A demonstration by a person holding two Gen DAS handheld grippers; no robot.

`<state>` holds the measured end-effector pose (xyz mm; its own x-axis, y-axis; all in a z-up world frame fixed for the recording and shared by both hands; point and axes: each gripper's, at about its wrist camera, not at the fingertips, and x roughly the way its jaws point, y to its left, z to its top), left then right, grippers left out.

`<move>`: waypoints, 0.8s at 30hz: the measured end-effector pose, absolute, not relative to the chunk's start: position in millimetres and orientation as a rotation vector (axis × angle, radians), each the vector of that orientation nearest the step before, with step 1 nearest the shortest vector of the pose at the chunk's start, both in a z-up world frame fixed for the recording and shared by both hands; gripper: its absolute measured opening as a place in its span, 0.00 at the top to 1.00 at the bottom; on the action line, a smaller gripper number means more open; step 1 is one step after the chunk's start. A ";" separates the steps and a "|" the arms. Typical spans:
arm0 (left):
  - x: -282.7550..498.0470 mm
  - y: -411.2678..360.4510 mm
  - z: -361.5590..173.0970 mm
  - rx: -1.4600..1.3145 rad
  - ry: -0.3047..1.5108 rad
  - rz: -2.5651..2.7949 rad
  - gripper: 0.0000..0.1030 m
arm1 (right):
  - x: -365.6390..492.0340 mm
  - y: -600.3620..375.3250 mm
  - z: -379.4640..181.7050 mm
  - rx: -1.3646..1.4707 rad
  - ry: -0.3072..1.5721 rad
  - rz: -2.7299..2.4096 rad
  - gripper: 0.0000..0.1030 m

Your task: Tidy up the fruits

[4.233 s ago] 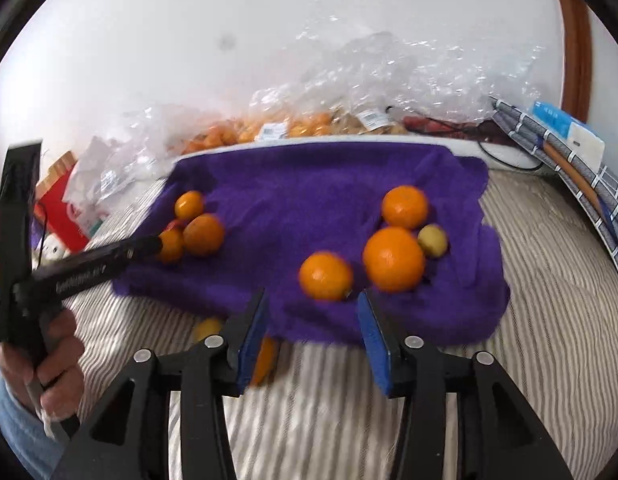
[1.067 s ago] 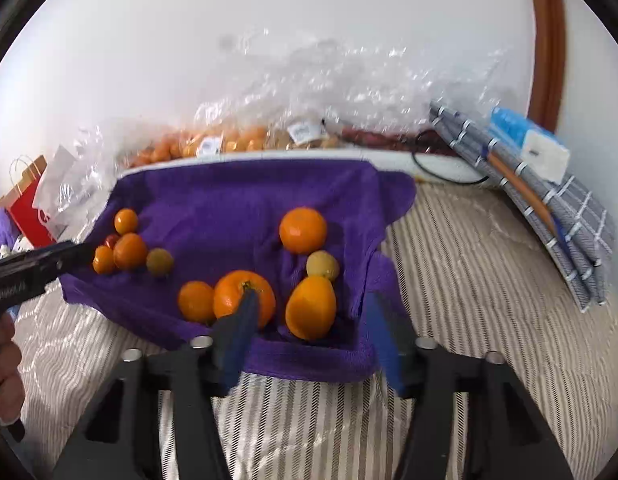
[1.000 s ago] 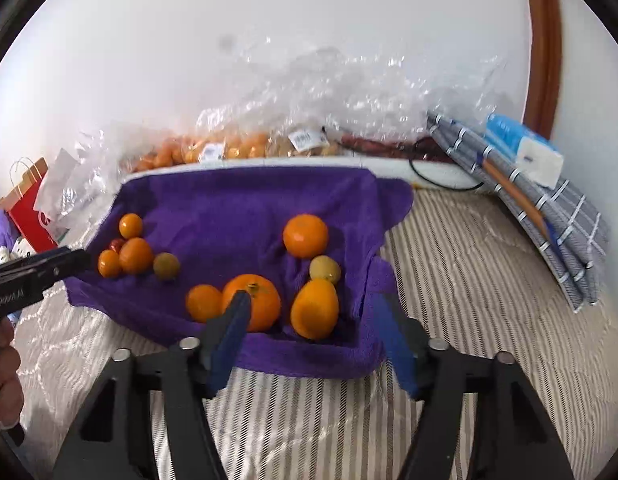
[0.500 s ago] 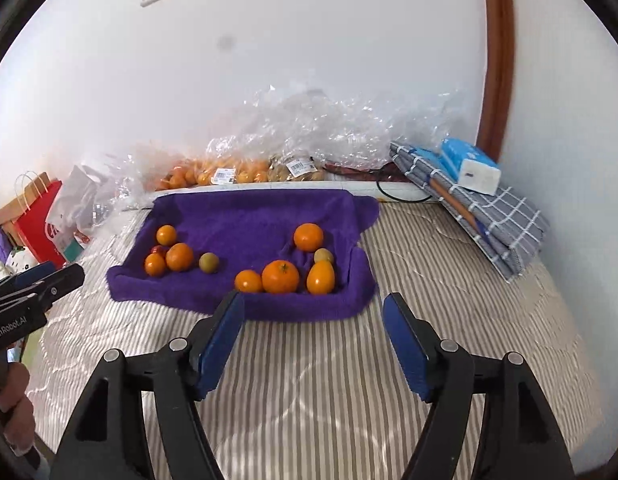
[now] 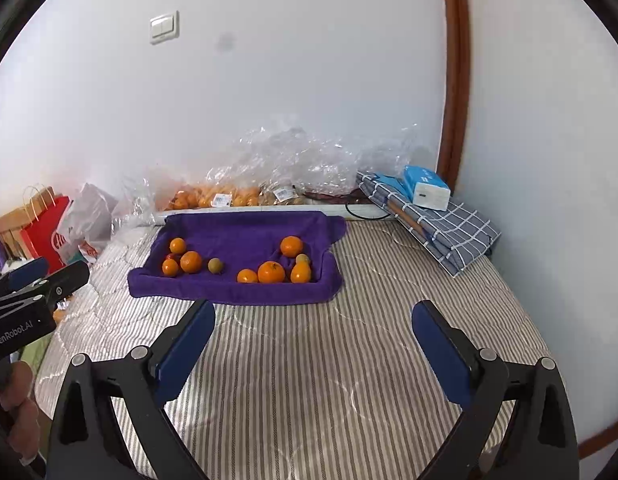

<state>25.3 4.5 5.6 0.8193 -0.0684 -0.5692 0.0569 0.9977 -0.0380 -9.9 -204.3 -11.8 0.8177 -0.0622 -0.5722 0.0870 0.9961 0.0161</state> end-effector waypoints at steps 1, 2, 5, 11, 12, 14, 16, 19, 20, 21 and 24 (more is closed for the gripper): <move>23.1 2.8 6.1 -0.022 0.606 -0.066 0.15 | -12.5 -205.3 -11.8 0.047 0.607 -0.078 0.05; 22.5 1.6 6.1 -0.021 0.607 -0.068 0.15 | -14.1 -205.3 -12.4 0.048 0.609 -0.077 0.05; 19.8 -2.4 5.9 -0.015 0.609 -0.071 0.15 | -17.0 -206.9 -13.9 0.043 0.615 -0.080 0.05; 16.3 -4.0 6.4 -0.006 0.609 -0.063 0.15 | -19.7 -211.1 -12.7 0.061 0.616 -0.097 0.05; 16.3 -4.1 6.4 -0.006 0.607 -0.063 0.15 | -19.9 -211.4 -12.5 0.061 0.616 -0.098 0.05; 16.9 -3.8 6.4 -0.008 0.606 -0.062 0.15 | -20.2 -211.7 -12.3 0.059 0.613 -0.101 0.05; 18.3 -3.3 6.4 -0.012 0.611 -0.063 0.15 | -20.4 -212.4 -12.5 0.062 0.613 -0.103 0.05; 17.7 -2.4 7.0 -0.012 0.610 -0.061 0.15 | -20.4 -213.8 -12.6 0.066 0.615 -0.105 0.05; 17.8 -2.1 7.4 -0.011 0.609 -0.058 0.15 | -20.5 -214.2 -12.5 0.067 0.613 -0.107 0.05; 17.5 -1.6 7.7 -0.011 0.608 -0.055 0.15 | -20.5 -214.5 -12.5 0.068 0.614 -0.106 0.05; 17.2 -0.3 7.7 -0.012 0.610 -0.052 0.15 | -21.4 -214.6 -12.2 0.068 0.614 -0.107 0.05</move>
<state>17.2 -0.3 7.7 0.8182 -0.0520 -0.5726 0.0447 0.9986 -0.0268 -21.4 -214.6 -12.2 0.8118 -0.0796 -0.5784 0.1202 0.9922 0.0321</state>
